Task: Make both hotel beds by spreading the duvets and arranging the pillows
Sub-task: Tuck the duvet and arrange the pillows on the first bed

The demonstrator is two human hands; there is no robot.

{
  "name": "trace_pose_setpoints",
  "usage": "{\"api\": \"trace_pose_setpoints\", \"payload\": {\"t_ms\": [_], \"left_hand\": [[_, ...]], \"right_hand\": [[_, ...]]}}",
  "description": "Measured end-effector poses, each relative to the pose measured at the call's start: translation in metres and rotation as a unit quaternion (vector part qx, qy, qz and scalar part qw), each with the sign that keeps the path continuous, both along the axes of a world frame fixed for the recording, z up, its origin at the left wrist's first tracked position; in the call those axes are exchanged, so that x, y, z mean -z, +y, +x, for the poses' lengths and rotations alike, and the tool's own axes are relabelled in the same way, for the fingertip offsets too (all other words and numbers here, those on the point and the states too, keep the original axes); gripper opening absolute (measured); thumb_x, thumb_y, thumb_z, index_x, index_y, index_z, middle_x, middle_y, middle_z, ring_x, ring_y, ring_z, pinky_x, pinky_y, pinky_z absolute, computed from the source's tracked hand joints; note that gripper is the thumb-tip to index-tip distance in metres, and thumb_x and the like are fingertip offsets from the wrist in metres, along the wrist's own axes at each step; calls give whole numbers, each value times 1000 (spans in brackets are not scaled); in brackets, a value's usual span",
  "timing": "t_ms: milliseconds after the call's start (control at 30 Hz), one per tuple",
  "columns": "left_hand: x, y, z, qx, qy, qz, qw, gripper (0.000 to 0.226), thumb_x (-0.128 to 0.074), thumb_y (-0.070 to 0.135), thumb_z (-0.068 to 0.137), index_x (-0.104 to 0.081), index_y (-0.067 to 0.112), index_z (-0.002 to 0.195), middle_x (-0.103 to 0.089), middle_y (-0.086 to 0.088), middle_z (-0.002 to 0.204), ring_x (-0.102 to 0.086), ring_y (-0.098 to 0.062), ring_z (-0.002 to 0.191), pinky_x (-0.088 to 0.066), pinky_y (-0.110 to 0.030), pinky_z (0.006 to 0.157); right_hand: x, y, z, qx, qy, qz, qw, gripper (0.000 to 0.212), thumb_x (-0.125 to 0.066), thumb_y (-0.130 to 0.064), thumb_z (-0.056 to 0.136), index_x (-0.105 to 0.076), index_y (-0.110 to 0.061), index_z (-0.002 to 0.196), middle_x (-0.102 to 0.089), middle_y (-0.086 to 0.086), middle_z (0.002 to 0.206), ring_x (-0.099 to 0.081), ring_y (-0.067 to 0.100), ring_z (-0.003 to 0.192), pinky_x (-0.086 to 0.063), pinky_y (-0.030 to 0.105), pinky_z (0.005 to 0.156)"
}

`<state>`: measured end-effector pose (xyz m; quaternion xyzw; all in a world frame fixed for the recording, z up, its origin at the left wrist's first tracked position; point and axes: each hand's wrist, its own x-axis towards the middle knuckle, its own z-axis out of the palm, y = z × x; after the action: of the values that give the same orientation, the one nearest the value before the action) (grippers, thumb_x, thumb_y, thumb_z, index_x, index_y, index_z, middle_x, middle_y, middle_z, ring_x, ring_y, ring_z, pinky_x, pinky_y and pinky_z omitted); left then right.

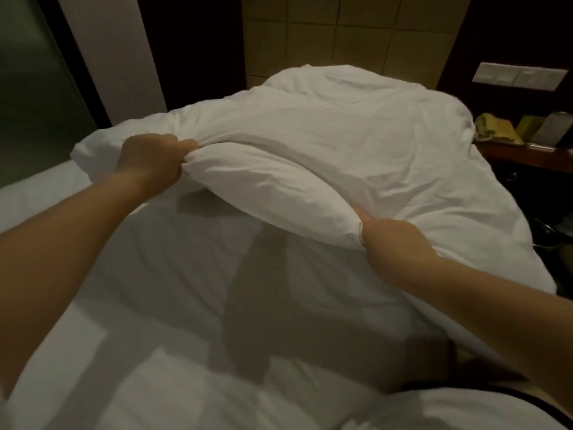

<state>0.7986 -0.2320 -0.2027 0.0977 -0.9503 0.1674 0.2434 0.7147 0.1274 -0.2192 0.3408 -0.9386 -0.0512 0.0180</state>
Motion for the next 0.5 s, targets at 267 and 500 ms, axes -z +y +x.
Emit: {"api": "trace_pose_setpoints", "payload": {"t_ms": [267, 500], "left_hand": [[12, -4, 44, -120, -122, -5, 985, 31, -53, 39, 91, -55, 34, 122, -64, -10, 98, -60, -30, 83, -52, -39, 69], [-32, 100, -31, -207, -469, 6, 858, 41, -51, 27, 92, -52, 22, 133, -57, -1, 119, -54, -20, 108, -45, -30, 98]], "right_hand": [[25, -8, 30, -75, -53, 19, 996, 70, -44, -15, 95, -5, -18, 153, -47, 6, 138, -51, 29, 122, -40, 39, 100], [10, 23, 6, -152, -14, 14, 988, 72, -31, -66, 92, -7, -33, 152, -17, -6, 158, -9, 17, 147, 6, 57, 113]]}}
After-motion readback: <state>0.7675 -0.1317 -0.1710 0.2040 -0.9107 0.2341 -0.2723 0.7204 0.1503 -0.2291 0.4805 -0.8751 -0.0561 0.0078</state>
